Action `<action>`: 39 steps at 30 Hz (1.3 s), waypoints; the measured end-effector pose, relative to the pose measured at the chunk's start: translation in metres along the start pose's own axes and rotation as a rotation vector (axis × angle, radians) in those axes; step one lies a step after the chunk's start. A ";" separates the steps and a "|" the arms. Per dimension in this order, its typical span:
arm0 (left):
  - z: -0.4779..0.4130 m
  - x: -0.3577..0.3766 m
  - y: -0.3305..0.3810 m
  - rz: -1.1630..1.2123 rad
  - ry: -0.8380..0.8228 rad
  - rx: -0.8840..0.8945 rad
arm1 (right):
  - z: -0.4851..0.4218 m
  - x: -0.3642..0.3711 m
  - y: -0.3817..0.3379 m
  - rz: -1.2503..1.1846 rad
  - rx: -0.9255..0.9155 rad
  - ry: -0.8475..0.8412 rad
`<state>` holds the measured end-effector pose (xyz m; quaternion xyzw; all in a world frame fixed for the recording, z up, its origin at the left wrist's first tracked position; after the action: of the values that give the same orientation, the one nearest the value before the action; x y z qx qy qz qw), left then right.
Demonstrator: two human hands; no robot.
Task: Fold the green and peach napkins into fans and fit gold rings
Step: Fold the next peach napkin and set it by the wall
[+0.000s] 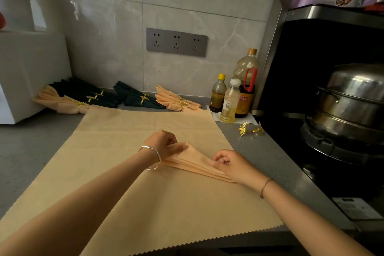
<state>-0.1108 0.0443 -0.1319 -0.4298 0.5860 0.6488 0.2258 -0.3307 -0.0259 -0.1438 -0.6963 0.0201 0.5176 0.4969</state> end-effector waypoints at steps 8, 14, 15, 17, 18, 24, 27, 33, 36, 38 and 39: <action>0.020 -0.003 0.018 -0.193 0.137 0.410 | 0.003 -0.001 0.002 0.255 0.006 0.093; 0.035 0.021 0.032 -0.479 -0.113 0.580 | 0.001 -0.003 -0.008 0.423 0.075 0.091; 0.034 0.024 0.032 -0.499 -0.096 0.567 | -0.001 -0.003 -0.007 0.418 0.093 0.075; 0.032 0.028 0.033 -0.505 -0.056 0.547 | -0.004 -0.003 -0.006 0.300 0.116 0.046; 0.031 0.029 0.034 -0.505 -0.043 0.544 | -0.005 -0.005 -0.007 0.199 0.129 0.038; 0.010 0.029 0.048 -0.561 0.013 0.538 | -0.015 -0.032 0.004 -0.353 0.217 -0.013; -0.007 0.024 0.053 -0.616 -0.018 0.490 | -0.031 -0.040 0.024 -0.317 0.200 0.067; -0.038 0.017 0.054 -0.530 -0.079 0.364 | -0.080 -0.062 0.086 -0.111 0.182 0.605; -0.049 0.019 0.047 -0.505 0.004 0.317 | -0.097 -0.063 0.102 -0.042 0.203 0.619; -0.054 0.019 0.042 -0.489 0.044 0.282 | -0.107 -0.064 0.110 0.015 0.241 0.602; -0.055 0.019 0.040 -0.489 0.054 0.269 | -0.110 -0.065 0.113 0.044 0.251 0.591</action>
<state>-0.1369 -0.0203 -0.1221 -0.5420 0.5514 0.4797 0.4149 -0.3453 -0.1927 -0.1745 -0.7492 0.2422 0.2970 0.5402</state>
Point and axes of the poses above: each hand's wrist, its own z-axis away from the middle knuckle, its own x-axis out of the palm, y = z × x, the point moved 1 cm from there along -z, towards the middle knuckle, and after that the axes turned 6 degrees about -y, right-handed, at the moved point
